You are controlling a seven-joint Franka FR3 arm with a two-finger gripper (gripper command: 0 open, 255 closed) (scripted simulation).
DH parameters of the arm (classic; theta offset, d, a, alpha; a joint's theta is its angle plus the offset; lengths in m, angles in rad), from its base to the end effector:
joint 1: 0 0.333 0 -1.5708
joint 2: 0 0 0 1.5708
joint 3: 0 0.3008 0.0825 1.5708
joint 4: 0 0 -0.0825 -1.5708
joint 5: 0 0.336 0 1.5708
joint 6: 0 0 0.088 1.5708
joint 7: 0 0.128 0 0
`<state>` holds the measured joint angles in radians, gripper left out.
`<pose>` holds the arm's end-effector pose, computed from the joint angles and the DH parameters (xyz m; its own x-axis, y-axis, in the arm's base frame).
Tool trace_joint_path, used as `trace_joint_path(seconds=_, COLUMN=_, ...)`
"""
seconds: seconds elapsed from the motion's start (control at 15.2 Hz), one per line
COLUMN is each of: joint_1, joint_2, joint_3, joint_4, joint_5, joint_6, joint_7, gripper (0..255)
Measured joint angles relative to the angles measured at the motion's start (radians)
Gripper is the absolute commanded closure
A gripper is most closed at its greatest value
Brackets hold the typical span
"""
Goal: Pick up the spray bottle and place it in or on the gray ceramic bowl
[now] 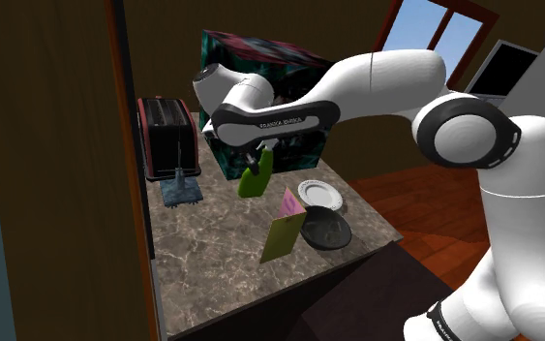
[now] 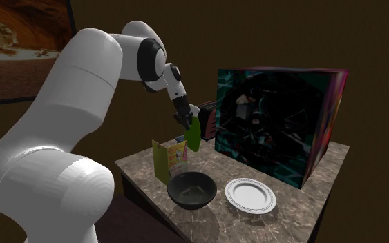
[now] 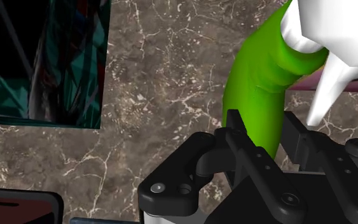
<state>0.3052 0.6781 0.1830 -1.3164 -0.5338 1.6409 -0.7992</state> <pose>0.6015 0.2225 0.3157 0.1512 0.8534 -0.4989 0.9856 -0.1691 0.0094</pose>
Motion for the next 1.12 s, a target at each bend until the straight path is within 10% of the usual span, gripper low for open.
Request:
trace_joint_path(seconds=0.66, joint_1=0.009, joint_2=-0.033, joint_3=0.003, joint_4=0.076, joint_5=0.009, joint_6=-0.099, joint_7=-0.043, gripper=255)
trace_joint_path(seconds=1.12, joint_1=-0.064, joint_2=-0.312, joint_3=0.016, joint_4=-0.35, joint_5=0.032, joint_6=0.051, joint_7=-0.014, gripper=255)
